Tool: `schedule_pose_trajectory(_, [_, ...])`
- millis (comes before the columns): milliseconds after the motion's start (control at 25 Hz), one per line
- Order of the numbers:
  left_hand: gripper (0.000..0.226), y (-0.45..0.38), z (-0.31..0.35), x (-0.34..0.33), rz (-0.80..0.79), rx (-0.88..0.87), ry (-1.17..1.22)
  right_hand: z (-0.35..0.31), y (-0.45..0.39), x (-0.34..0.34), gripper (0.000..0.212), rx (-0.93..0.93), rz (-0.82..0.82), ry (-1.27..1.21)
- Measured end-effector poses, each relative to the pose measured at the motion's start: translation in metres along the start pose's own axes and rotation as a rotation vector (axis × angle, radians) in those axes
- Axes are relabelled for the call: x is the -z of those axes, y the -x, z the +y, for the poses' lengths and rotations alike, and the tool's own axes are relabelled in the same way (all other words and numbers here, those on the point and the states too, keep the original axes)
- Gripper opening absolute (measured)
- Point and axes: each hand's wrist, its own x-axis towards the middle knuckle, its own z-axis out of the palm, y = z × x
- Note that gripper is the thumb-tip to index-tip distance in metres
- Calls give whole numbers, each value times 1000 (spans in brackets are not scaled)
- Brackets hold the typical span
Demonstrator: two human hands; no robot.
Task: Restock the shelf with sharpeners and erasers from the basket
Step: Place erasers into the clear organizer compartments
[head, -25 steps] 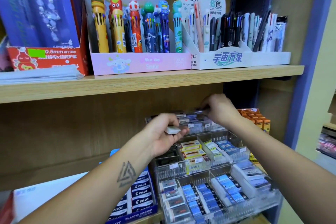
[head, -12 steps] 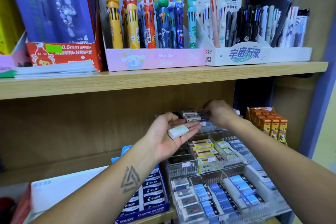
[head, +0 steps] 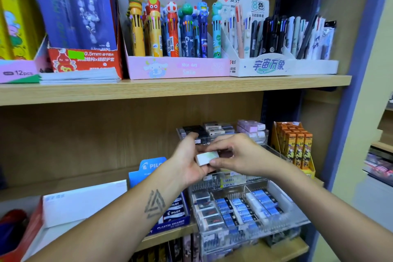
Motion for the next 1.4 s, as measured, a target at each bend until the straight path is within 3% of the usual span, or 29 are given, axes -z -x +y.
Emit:
schedule_pose_trajectory(120, [49, 6, -8, -7, -18, 1, -112, 3, 14, 1, 30, -39, -8, 6])
schedule_pose_trajectory(240, [27, 9, -12, -8, 56, -46, -440, 4, 22, 5, 33, -162, 95, 82])
schedule_pose_trajectory(360, [19, 19, -14, 3, 117, -112, -652, -7, 17, 0, 38, -256, 152, 65])
schedule_pose_trajectory(480, [10, 43, -4, 29, 187, -141, -613, -29, 0, -19, 34, -298, 178, -202])
schedule_pose_trajectory(560, [24, 59, 7, 54, 237, -161, -504, -51, -12, -34, 28, -335, 164, -462])
schedule_pose_trajectory(640, [28, 77, 16, 78, 253, -198, -392, -73, -24, -51, 31, -296, 88, -568])
schedule_pose_trajectory(760, [28, 102, 28, 117, 294, -259, -359, -105, -45, -86, 44, -168, -27, -532])
schedule_pose_trajectory(920, [24, 132, 45, 160, 384, -276, -416, -137, -81, -125, 29, -140, 44, -302])
schedule_pose_trajectory(960, [20, 140, 48, 170, 425, -275, -528, -142, -87, -132, 25, -157, 49, -270])
schedule_pose_trajectory(1040, [16, 153, 51, 189, 535, -301, -1052, -149, -92, -146, 22, -205, 7, -148])
schedule_pose_trajectory(1080, [21, 159, 50, 197, 563, -302, -1348, -150, -92, -154, 21, -224, -40, -60])
schedule_pose_trajectory(1160, [35, 165, 44, 208, 515, -255, -1704, -151, -90, -170, 20, -233, -139, 88])
schedule_pose_trajectory(1280, [44, 160, 29, 221, 400, -139, -1910, -151, -88, -188, 17, -228, -199, 177])
schedule_pose_trajectory(1400, [33, 154, 16, 225, 368, -47, -2066, -151, -88, -201, 14, -196, -184, 251])
